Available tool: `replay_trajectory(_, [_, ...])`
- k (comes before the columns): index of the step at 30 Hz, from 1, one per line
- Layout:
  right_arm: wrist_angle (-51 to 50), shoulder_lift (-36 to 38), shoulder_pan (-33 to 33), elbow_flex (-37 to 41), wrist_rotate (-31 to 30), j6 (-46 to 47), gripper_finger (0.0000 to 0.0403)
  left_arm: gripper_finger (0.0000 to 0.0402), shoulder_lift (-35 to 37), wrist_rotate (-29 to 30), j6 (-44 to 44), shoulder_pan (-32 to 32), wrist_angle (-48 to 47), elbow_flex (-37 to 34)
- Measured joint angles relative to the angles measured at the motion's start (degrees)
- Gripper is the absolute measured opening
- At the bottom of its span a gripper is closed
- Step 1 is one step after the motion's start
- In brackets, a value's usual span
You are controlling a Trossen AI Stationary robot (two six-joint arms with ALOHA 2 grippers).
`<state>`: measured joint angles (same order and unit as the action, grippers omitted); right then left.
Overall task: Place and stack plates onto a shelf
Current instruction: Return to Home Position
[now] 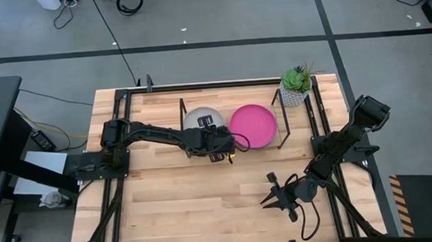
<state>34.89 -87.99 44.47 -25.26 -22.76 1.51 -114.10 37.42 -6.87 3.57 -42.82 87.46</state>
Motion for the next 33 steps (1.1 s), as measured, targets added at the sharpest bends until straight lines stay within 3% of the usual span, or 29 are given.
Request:
replay_trajectory(9, [-0.1, 0.0, 0.0, 0.0, -0.8, -0.9, 0.0078, 0.0143, 0.6, 3.3, 4.6, 4.2, -7.0, 10.8])
replay_trajectory(14, [-0.9, 0.0, 1.0, 0.0, -8.7, -2.3, 0.0078, 0.0142, 5.4, 0.1, 4.1, 6.1, -8.3, 11.5])
replay_trajectory(21, [-2.8, 0.0, 2.8, 0.0, -10.4, -4.5, 0.0078, 0.0142, 14.6, 0.9, 0.3, 10.4, -7.2, 5.3])
replay_trajectory(28, [-1.4, 0.1, 3.2, 0.0, -11.0, -11.1, 0.0078, 0.0142, 25.0, 1.7, -6.8, 16.2, -2.6, -6.5])
replay_trajectory(33, [4.3, 2.7, 3.2, 0.0, -19.2, -12.0, 0.0078, 0.0142, 32.8, 4.7, -12.0, 20.8, 2.4, -16.2])
